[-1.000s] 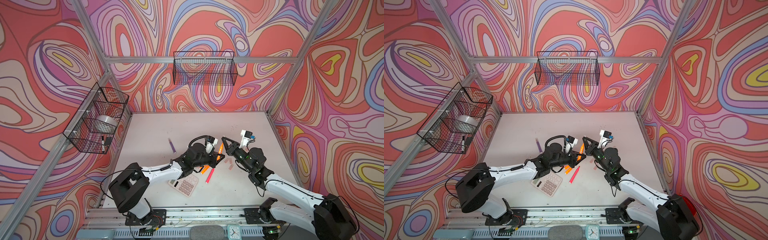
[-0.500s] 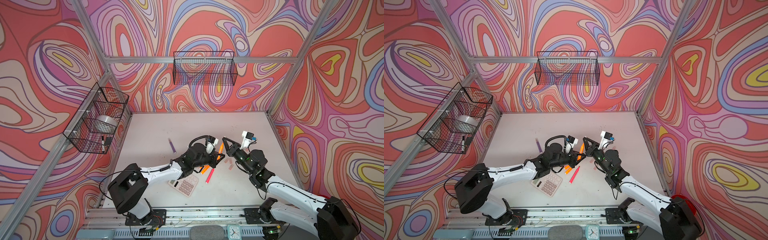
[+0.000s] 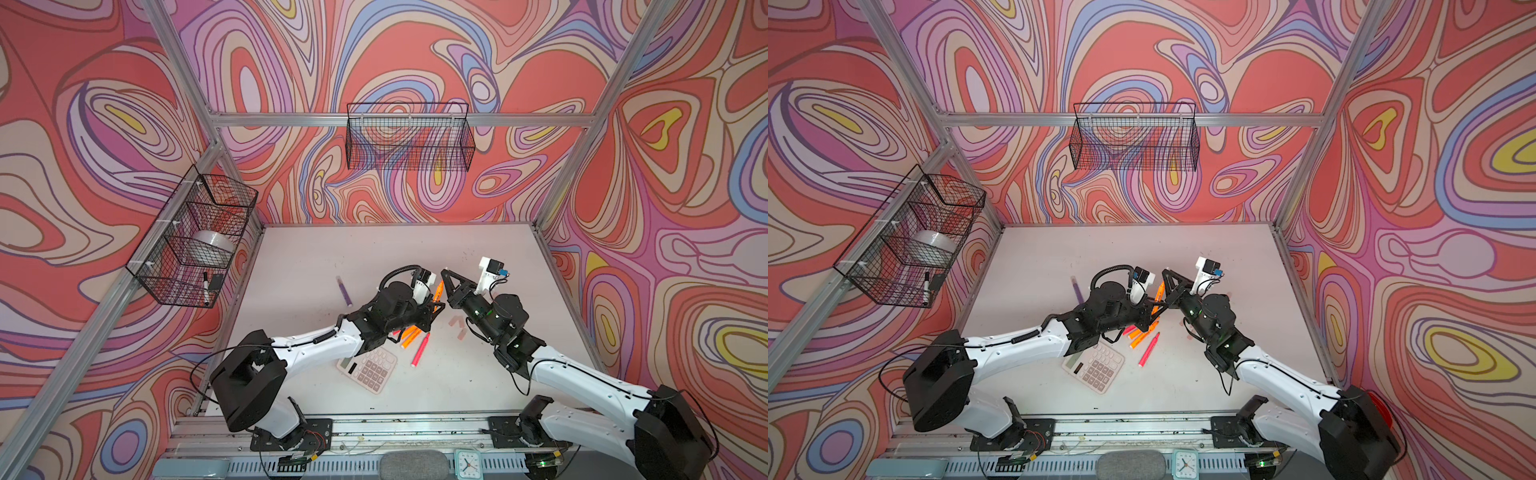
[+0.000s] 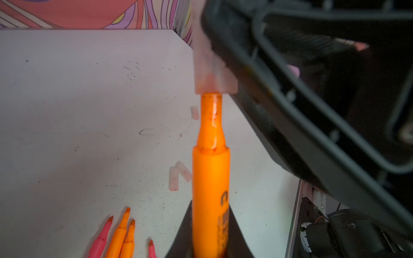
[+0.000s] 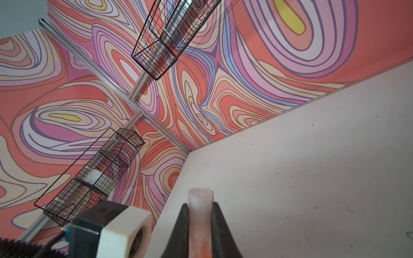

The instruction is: Insert the pens into the pen caps

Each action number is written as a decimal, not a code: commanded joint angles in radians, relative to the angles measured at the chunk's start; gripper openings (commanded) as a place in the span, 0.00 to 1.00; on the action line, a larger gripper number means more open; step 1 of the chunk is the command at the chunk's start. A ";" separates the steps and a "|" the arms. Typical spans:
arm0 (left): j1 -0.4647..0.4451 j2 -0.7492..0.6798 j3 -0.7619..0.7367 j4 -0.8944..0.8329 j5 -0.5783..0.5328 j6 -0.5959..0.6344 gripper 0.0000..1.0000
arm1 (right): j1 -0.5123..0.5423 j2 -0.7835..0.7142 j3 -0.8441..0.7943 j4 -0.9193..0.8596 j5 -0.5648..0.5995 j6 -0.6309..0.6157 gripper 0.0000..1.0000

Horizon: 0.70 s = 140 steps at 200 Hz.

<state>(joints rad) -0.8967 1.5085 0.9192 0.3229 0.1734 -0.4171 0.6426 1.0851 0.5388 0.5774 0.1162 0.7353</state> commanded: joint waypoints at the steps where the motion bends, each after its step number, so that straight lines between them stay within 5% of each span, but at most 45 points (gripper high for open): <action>1: 0.009 -0.058 0.031 0.088 -0.068 0.046 0.00 | 0.037 0.037 0.009 -0.120 -0.046 -0.023 0.00; 58: 0.019 -0.076 0.007 0.108 -0.095 0.008 0.00 | 0.056 0.108 0.026 -0.071 -0.065 -0.044 0.00; 105: 0.193 -0.032 -0.013 0.212 0.168 -0.197 0.00 | 0.066 0.088 -0.020 0.039 -0.137 -0.083 0.00; 140: 0.205 -0.035 -0.048 0.311 0.220 -0.198 0.00 | 0.065 0.105 -0.034 0.111 -0.192 -0.076 0.00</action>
<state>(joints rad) -0.7593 1.4807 0.8742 0.4129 0.4347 -0.5224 0.6811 1.1812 0.5476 0.7010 0.0792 0.6857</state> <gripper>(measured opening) 0.173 0.141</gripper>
